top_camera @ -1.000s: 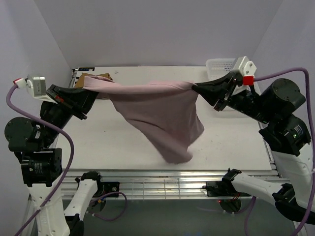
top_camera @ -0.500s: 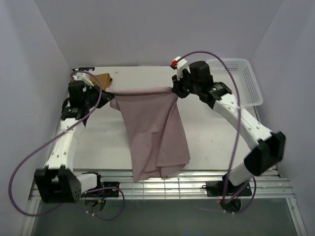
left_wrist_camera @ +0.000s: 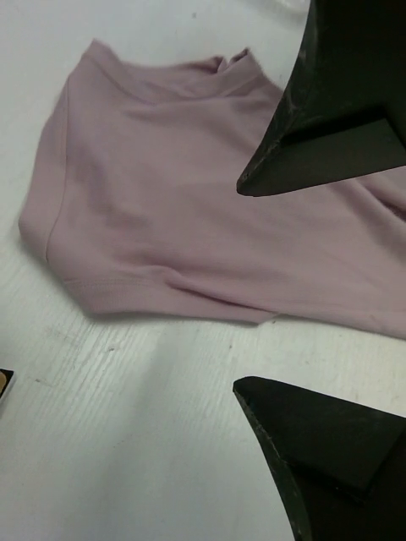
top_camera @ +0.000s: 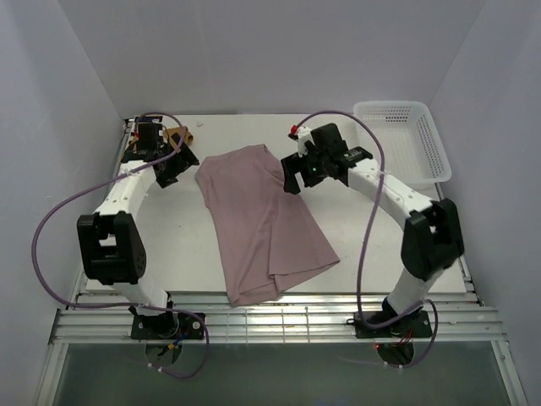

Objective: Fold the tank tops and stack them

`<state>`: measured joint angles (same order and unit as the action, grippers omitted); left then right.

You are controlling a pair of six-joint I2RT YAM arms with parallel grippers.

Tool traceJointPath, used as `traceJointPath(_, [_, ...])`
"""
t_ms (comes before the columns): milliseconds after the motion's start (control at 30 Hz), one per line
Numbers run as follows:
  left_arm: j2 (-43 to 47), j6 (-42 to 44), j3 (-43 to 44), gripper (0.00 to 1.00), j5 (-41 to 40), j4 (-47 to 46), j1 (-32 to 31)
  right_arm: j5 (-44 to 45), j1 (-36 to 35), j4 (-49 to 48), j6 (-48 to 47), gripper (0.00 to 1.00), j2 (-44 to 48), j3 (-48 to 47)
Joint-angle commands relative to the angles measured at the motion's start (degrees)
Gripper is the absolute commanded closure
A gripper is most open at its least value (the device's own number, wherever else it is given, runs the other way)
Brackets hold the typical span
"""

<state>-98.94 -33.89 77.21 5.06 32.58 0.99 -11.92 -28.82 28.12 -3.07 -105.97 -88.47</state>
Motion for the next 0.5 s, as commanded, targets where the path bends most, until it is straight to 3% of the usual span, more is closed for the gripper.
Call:
traceJointPath(0, [12.3,-1.3,-5.7,0.02,-0.4,1.5,0.0,-4.9,-5.3,-8.3,8.2,0.1,15.2,16.8])
traceJointPath(133, [22.5,-3.6,-14.2,0.02,-0.5,1.7,0.0,-5.3,-13.4,-11.8,16.1,0.1,27.3,33.2])
traceJointPath(233, [28.7,-4.5,-18.2,0.02,0.3,1.7,0.1,-5.4,-18.4,-14.5,22.4,0.1,31.7,39.8])
traceJointPath(367, [31.1,-5.7,-22.4,0.02,1.3,1.4,0.0,-4.7,-20.2,-18.5,25.4,0.1,32.2,47.4])
traceJointPath(467, [29.6,-5.8,-21.9,0.02,3.9,0.0,0.0,-1.7,-20.1,-18.3,24.3,0.1,28.5,48.1])
